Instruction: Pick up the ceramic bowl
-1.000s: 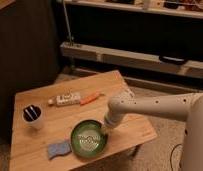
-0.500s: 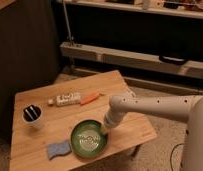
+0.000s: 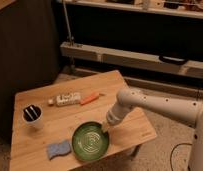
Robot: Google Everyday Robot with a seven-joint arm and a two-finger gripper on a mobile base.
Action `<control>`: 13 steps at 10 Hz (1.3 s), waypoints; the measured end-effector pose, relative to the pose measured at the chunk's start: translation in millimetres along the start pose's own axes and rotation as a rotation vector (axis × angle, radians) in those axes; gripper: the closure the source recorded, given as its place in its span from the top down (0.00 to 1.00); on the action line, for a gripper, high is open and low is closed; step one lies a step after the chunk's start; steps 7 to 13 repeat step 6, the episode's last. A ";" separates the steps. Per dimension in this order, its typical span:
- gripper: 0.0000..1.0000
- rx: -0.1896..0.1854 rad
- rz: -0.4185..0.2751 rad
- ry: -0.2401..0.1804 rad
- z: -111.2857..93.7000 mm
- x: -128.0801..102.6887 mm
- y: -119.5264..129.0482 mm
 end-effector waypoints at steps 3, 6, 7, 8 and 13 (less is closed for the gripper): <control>0.00 -0.071 0.026 -0.020 -48.0 -8.5 24.6; 0.00 -0.116 -0.004 -0.061 -75.7 -9.3 39.8; 0.00 -0.116 -0.004 -0.061 -75.7 -9.3 39.8; 0.00 -0.116 -0.004 -0.061 -75.7 -9.3 39.8; 0.00 -0.116 -0.004 -0.061 -75.7 -9.3 39.8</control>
